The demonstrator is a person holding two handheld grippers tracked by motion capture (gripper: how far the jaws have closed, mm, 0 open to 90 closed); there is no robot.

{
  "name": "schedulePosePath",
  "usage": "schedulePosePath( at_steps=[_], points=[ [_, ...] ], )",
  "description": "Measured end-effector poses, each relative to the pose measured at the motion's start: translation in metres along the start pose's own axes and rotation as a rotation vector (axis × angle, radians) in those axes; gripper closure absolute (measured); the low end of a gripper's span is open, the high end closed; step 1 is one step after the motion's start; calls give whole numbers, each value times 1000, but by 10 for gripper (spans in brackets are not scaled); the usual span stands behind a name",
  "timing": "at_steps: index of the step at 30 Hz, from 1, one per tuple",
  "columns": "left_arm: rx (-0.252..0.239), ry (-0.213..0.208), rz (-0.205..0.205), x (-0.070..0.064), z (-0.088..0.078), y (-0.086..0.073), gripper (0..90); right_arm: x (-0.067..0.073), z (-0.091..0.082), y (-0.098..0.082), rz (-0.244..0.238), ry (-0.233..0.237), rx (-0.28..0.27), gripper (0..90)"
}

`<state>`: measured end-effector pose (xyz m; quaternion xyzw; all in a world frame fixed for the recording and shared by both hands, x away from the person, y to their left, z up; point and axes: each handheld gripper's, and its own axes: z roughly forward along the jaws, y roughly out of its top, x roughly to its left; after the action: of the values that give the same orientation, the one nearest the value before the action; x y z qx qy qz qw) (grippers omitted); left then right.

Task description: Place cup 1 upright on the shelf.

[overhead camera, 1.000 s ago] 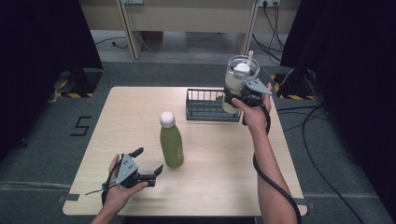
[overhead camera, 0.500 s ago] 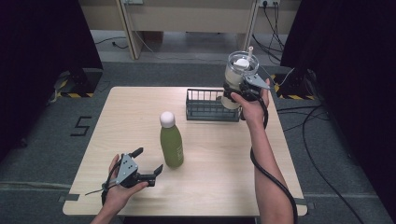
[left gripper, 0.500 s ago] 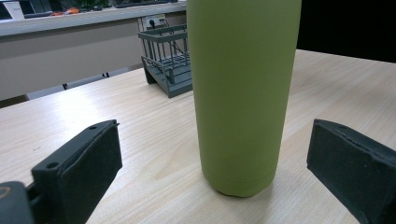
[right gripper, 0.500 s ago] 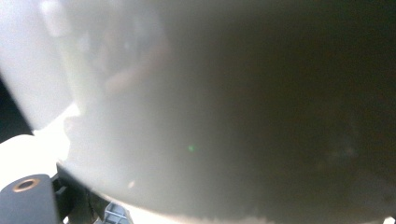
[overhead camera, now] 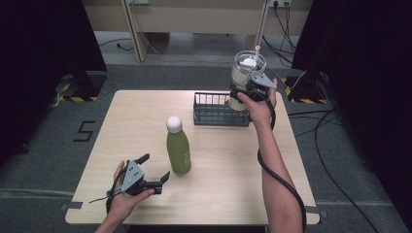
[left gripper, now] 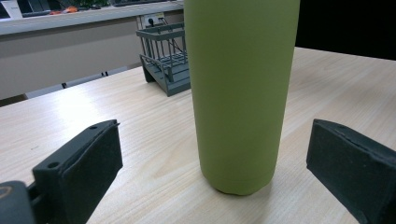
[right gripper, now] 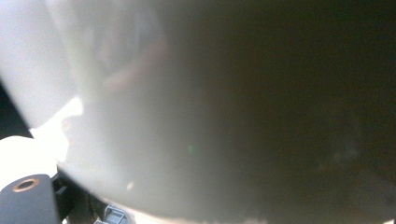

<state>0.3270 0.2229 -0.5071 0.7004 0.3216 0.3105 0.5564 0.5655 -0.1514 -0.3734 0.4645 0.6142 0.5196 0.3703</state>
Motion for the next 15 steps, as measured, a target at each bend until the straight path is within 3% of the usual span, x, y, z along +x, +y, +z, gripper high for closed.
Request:
schedulePosePath(
  at_steps=[15],
  points=[
    [2, 4, -1, 0, 0, 0, 25, -2, 15, -2, 11, -11, 15, 102]
  ],
)
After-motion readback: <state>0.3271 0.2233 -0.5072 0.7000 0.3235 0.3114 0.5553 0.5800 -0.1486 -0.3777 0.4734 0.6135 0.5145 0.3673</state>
